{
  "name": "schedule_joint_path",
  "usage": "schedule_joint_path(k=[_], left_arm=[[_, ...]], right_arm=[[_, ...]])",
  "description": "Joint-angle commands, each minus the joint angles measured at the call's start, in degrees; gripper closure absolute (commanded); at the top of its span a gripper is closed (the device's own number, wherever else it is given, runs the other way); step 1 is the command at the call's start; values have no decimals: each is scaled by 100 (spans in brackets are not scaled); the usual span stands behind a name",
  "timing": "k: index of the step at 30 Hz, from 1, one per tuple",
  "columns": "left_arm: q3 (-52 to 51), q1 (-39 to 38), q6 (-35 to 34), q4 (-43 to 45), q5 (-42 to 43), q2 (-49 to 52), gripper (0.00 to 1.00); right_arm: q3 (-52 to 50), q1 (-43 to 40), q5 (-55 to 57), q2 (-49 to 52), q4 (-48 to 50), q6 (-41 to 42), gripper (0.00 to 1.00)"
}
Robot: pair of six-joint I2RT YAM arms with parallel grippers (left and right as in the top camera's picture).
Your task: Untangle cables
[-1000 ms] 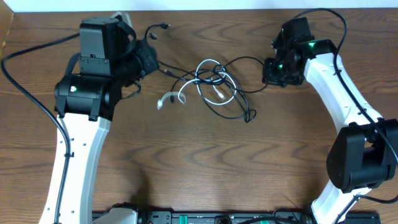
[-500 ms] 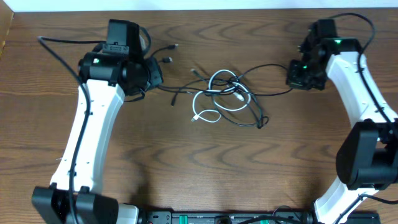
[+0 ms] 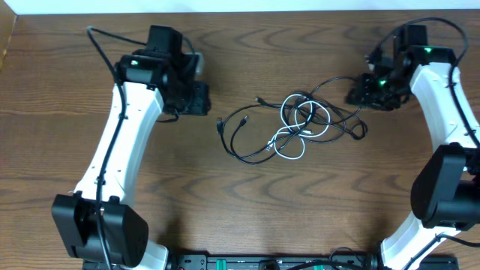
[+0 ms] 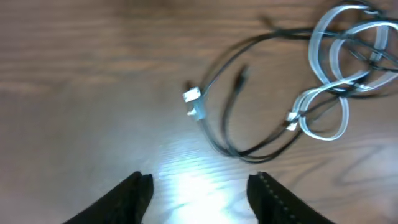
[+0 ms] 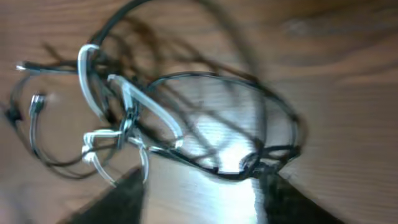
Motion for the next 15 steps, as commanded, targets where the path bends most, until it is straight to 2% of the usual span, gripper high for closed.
schedule_joint_path(k=[1, 4, 15], left_arm=[[26, -313, 382, 170, 468, -7, 43], [26, -686, 358, 597, 728, 28, 43], [26, -2072, 337, 2229, 723, 992, 42]], right_arm=[[74, 129, -286, -142, -33, -339, 29], [76, 68, -188, -142, 13, -225, 22], [79, -737, -162, -142, 170, -11, 17]])
